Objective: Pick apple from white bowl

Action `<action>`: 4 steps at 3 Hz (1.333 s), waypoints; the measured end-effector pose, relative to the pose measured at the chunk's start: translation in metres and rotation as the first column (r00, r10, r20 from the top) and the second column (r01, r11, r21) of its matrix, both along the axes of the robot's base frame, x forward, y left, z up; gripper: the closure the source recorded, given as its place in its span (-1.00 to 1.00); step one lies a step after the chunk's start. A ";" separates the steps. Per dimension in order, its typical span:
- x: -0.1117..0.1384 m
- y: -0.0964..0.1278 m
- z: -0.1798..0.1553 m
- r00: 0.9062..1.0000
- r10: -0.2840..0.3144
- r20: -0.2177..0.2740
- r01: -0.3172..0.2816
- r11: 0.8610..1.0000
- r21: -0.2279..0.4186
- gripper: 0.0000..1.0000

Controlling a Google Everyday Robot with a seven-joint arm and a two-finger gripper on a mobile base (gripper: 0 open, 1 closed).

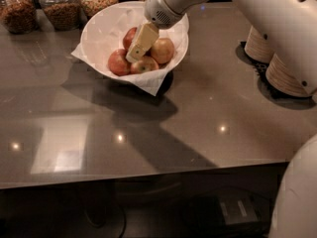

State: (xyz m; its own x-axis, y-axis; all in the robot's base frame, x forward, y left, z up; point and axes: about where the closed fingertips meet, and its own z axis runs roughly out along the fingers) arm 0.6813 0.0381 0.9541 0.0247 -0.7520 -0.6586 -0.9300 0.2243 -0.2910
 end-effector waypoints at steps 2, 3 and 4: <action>0.008 0.012 -0.025 0.999 0.007 -0.041 -0.008 1.000 -0.018 -1.00; 0.012 0.016 -0.033 0.998 0.010 -0.059 -0.011 1.000 -0.016 -0.79; 0.014 0.019 -0.038 0.997 0.009 -0.072 -0.011 1.000 -0.015 -0.40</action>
Offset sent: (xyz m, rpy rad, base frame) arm 0.0127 0.0135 -0.0355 -0.0227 0.0626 0.0039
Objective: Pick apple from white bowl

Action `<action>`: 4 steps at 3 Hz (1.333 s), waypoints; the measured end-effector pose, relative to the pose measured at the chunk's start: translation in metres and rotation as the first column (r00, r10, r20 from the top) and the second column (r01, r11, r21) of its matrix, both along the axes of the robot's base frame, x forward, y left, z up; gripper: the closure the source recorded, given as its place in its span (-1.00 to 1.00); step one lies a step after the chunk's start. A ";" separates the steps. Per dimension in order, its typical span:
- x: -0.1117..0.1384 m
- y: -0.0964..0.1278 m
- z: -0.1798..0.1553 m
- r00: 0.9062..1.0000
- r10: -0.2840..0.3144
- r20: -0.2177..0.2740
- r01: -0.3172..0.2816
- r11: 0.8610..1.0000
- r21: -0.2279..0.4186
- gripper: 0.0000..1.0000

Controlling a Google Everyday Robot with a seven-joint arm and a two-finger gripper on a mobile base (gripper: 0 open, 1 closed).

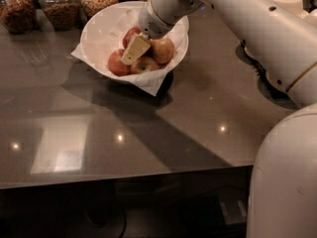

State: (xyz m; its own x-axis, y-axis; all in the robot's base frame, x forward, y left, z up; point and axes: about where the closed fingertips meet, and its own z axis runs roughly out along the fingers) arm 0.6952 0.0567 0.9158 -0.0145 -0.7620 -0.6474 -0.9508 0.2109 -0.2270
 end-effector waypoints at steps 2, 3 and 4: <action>0.001 -0.002 -0.003 1.000 -0.004 -0.006 0.004 1.000 0.004 0.51; -0.002 -0.008 0.008 1.000 -0.003 0.012 0.003 1.000 0.021 0.97; -0.006 -0.013 0.027 0.999 0.005 0.038 -0.006 0.999 0.036 1.00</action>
Offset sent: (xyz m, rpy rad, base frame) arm 0.0021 -0.0117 -0.0046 0.0159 0.0092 -0.0246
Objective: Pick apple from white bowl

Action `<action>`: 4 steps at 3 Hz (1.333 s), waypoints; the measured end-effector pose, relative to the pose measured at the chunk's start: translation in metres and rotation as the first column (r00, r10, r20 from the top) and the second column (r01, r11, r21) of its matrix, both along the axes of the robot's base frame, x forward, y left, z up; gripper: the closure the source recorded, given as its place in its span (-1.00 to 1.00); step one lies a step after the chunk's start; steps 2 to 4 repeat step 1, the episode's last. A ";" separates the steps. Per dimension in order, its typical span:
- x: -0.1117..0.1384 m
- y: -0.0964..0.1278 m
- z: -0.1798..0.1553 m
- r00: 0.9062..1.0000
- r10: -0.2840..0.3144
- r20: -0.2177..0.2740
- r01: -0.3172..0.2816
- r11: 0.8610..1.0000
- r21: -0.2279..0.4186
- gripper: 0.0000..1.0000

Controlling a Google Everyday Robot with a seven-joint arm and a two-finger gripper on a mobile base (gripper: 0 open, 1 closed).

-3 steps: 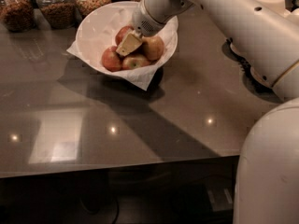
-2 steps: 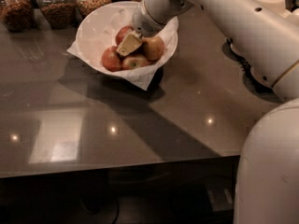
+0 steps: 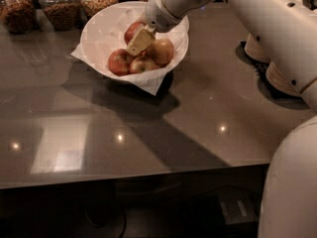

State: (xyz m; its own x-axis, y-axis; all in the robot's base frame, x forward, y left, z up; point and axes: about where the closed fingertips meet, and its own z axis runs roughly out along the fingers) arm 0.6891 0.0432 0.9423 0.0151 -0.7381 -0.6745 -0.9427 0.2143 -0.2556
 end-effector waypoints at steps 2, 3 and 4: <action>-0.011 -0.006 0.034 0.999 0.025 0.046 -0.026 1.000 0.018 1.00; -0.011 -0.006 0.034 0.999 0.025 0.046 -0.026 1.000 0.018 1.00; -0.011 -0.006 0.034 0.999 0.025 0.046 -0.026 1.000 0.018 1.00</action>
Offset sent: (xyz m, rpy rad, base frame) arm 0.0000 0.0000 0.0000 0.0000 0.0000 0.0000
